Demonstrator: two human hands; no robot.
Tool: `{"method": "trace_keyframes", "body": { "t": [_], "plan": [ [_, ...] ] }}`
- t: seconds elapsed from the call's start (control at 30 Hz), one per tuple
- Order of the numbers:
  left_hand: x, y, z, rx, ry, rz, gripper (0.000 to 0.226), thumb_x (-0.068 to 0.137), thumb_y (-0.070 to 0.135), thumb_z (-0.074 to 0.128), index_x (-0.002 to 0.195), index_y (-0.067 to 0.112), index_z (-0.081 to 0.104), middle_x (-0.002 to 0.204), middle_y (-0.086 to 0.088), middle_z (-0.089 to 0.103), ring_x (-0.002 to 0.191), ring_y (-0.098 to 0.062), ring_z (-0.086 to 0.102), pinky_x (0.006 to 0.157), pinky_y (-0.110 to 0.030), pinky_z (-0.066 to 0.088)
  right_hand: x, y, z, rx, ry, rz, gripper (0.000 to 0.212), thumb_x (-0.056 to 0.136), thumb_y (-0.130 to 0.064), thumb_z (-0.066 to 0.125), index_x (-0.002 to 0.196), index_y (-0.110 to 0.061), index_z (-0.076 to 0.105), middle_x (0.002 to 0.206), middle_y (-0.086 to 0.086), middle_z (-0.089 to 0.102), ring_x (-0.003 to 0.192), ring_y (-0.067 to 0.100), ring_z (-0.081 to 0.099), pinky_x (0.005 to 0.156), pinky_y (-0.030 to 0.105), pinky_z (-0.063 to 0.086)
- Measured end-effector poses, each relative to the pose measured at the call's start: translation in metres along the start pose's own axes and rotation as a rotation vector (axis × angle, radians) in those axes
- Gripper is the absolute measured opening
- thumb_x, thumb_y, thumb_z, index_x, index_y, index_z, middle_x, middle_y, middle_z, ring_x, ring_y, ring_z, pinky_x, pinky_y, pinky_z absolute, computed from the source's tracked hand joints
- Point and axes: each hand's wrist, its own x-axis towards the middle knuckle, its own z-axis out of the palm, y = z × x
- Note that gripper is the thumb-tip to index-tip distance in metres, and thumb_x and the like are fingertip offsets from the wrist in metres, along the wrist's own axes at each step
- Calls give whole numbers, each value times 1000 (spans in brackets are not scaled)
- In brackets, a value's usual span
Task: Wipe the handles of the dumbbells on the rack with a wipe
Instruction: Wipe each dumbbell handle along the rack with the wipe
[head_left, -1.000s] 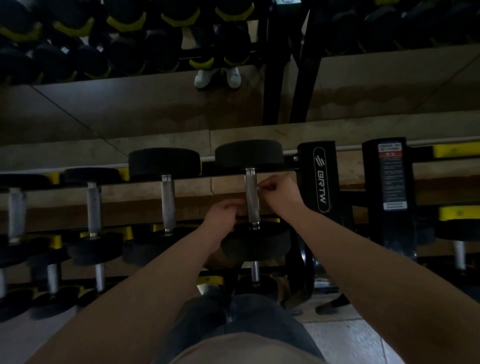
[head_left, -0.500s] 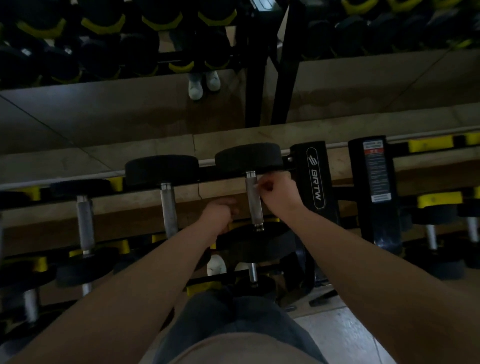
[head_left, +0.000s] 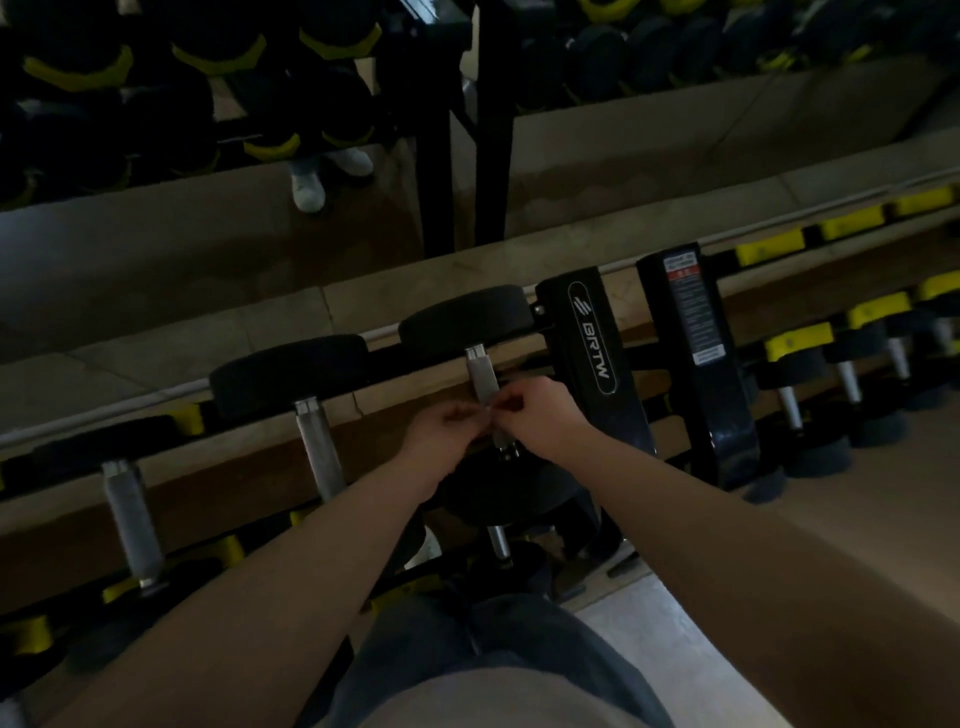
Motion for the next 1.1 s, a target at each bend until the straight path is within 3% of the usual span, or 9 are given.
{"method": "trace_keyframes", "body": {
  "t": [0.1, 0.23, 0.4, 0.5, 0.6, 0.77, 0.87, 0.97, 1.1],
  "plan": [
    [8, 4, -1, -91, 3, 25, 16, 86, 32, 77, 100, 25, 74, 104, 2, 75, 95, -13, 69, 90, -32, 55, -5, -2, 0, 58, -9, 16, 24, 94, -31, 67, 115, -21, 75, 111, -1, 72, 101, 15, 66, 89, 30, 54],
    [21, 16, 0, -93, 60, 41, 11, 82, 25, 80, 90, 26, 72, 102, -1, 74, 98, -20, 68, 95, -39, 53, -8, -3, 3, 144, -23, 24, 29, 94, -22, 60, 119, -28, 73, 113, -1, 73, 104, 16, 66, 91, 32, 55],
    [36, 31, 1, -191, 243, 98, 14, 87, 23, 74, 100, 18, 77, 98, 6, 74, 96, -14, 67, 81, -27, 48, -8, -4, 4, 222, 31, 124, 36, 95, -19, 58, 130, -25, 65, 121, -2, 66, 109, 15, 61, 85, 24, 47],
    [33, 27, 8, -183, 318, 97, 7, 88, 29, 74, 91, 23, 75, 89, 12, 70, 92, -11, 64, 79, -26, 45, -9, 1, 7, 218, 36, 148, 33, 97, -22, 57, 129, -27, 64, 118, -3, 66, 105, 16, 63, 74, 21, 47],
    [23, 6, 13, -60, 256, 63, 10, 90, 34, 72, 86, 25, 71, 91, 9, 68, 90, -12, 61, 87, -30, 50, -8, 1, 7, 206, 41, 139, 32, 95, -31, 61, 127, -28, 63, 115, -2, 66, 94, 12, 62, 61, 16, 43],
    [18, -18, 15, 78, 132, -44, 19, 88, 40, 73, 99, 24, 78, 103, -1, 73, 96, -20, 66, 86, -33, 54, -10, 2, 5, 188, 13, 129, 45, 90, -37, 69, 133, -28, 60, 118, -4, 65, 99, 14, 62, 66, 18, 47],
    [23, 0, 13, -79, 211, -61, 8, 92, 32, 68, 86, 30, 72, 96, 3, 71, 92, -19, 65, 89, -37, 54, -12, 5, 7, 142, 19, 113, 42, 92, -31, 63, 134, -29, 60, 119, -4, 66, 104, 15, 63, 70, 18, 47],
    [37, 29, 8, -267, 298, -44, 20, 91, 28, 69, 72, 33, 67, 87, 4, 68, 91, -21, 65, 91, -40, 54, -14, 6, 7, 119, 13, 107, 43, 93, -22, 56, 135, -28, 59, 119, -4, 65, 104, 15, 62, 72, 18, 48],
    [41, 34, 4, -67, 250, -22, 20, 95, 27, 63, 76, 33, 69, 98, 1, 72, 95, -22, 65, 96, -41, 53, -16, 6, 8, 77, 3, 71, 43, 95, -22, 56, 138, -26, 56, 113, -7, 61, 91, 8, 59, 62, 12, 45]
  ]
}}
